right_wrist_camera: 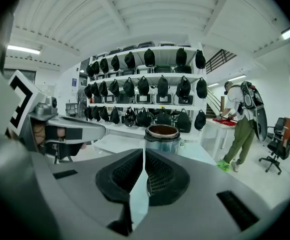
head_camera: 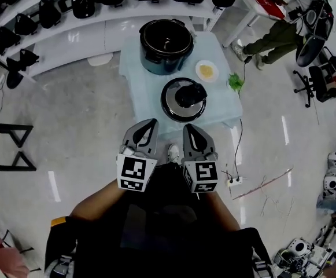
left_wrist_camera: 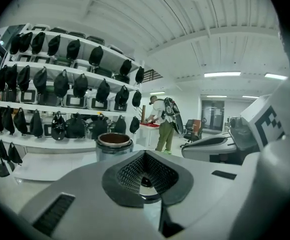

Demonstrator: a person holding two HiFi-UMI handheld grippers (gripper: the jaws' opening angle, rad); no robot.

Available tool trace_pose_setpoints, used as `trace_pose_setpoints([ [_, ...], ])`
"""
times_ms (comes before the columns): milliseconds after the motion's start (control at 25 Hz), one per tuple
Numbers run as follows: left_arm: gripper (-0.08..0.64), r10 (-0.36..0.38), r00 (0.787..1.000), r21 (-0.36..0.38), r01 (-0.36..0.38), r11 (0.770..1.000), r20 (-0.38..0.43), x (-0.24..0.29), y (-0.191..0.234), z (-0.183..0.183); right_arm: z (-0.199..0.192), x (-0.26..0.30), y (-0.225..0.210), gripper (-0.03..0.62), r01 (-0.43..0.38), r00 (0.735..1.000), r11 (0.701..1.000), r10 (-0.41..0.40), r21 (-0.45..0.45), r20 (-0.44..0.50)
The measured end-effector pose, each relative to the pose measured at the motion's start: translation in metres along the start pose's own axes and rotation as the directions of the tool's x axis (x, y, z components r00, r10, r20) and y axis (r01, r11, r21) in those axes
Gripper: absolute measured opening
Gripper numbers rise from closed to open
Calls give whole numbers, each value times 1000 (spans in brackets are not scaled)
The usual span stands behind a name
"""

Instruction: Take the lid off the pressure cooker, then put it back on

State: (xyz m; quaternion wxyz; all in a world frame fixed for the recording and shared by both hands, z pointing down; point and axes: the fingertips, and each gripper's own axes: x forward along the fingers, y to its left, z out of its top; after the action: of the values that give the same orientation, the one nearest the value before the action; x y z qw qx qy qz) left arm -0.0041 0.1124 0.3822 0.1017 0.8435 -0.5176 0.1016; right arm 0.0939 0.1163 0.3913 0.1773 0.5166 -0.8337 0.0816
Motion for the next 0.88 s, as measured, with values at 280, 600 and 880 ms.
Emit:
trace_pose_setpoints([
  [280,6,92,996,15,-92,996,-1,58,-27,17,0,33,-71,32,-94,995,994,95,-61,15],
  [600,6,223,974,16,-223,975,-38,99,-37,20,-12,72,-112,34,-224,974,971,226,-80,12],
  [880,5,312,946,-9,-314,949,-86,110,-38,6,-32,95,-124,107,-298,955,951,296,-84,-34],
])
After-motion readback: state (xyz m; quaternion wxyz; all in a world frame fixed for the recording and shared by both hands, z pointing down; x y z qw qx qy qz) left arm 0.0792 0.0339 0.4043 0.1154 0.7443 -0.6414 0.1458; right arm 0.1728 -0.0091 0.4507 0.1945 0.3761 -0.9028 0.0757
